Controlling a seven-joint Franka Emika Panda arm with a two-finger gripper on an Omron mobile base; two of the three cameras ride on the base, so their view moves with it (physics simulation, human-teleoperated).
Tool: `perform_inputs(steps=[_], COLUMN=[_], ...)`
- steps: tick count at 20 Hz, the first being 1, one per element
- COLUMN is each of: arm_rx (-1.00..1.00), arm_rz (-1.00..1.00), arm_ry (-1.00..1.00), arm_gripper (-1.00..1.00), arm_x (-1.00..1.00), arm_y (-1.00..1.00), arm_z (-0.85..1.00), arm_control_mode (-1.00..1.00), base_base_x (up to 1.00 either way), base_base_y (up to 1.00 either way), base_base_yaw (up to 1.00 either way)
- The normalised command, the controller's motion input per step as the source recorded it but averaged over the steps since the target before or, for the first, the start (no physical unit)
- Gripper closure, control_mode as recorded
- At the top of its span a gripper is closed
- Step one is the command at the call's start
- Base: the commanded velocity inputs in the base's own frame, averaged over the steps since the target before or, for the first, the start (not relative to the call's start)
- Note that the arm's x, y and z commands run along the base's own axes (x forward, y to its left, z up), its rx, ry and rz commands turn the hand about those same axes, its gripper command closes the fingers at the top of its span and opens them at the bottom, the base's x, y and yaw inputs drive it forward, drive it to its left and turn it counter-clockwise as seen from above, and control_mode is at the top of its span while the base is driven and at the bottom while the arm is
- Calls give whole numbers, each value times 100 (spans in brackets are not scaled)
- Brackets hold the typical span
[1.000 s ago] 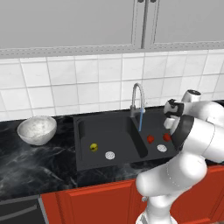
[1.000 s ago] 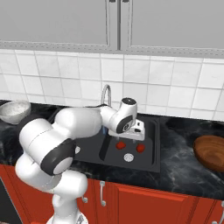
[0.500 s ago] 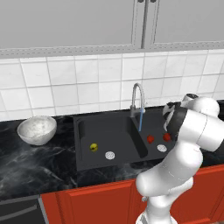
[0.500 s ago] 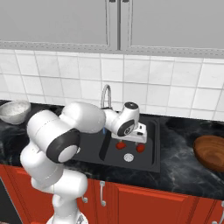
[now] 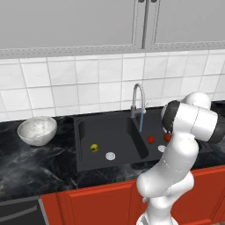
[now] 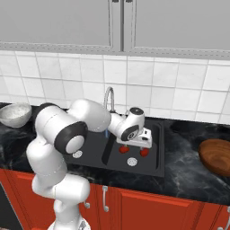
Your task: Pick the bell peppers from the sink and place them in one bowl. Place the pear in the other bowl. Then turn off the sink faucet.
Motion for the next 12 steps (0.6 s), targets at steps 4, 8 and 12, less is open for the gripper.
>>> perform_inputs(steps=[4, 8, 12], arm_rx=[0, 0, 1], arm_rz=[0, 0, 0], arm_ry=[0, 0, 0], arm_gripper=[-100, -100, -100], arm_x=[19, 20, 17], arm_y=[-1, -3, -9], arm_z=[-21, -20, -18], arm_control_mode=[-100, -100, -100], base_base_x=[0, 0, 0], base_base_y=[0, 0, 0], base_base_yaw=[0, 0, 0])
